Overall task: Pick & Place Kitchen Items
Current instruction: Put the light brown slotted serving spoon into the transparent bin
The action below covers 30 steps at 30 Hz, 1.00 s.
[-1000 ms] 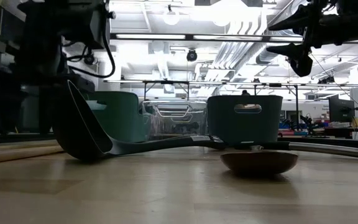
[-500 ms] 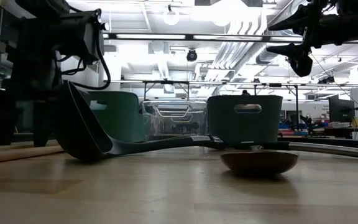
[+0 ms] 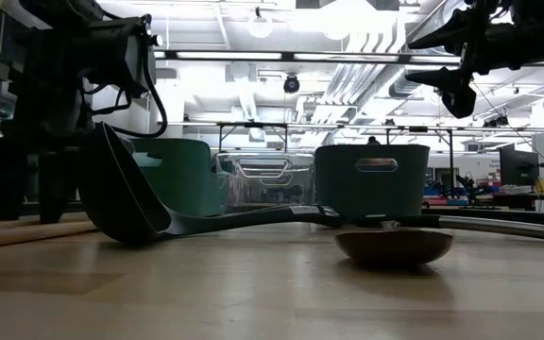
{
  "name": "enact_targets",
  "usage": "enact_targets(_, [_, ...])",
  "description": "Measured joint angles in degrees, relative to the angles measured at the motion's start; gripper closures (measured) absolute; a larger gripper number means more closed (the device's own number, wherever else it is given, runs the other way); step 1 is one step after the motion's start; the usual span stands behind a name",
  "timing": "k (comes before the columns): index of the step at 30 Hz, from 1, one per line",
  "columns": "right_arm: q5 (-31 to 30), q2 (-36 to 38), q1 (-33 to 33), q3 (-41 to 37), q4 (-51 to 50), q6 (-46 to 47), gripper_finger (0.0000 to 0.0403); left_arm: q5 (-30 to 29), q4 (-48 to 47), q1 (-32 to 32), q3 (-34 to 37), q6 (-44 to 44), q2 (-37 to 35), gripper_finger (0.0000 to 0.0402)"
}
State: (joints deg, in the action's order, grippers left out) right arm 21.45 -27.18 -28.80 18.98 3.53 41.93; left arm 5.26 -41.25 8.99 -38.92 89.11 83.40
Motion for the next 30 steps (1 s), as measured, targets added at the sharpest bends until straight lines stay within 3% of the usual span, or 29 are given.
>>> enact_targets(14, [0.07,0.00,0.02,0.00,0.01,0.01,0.0188,1.56,0.79,0.00,0.04,1.61,0.04,0.0311])
enact_targets(30, [1.22,0.00,0.02,0.00,0.02,0.26,0.0188,1.77,-1.17,0.02,-3.09,0.77,0.35,0.0315])
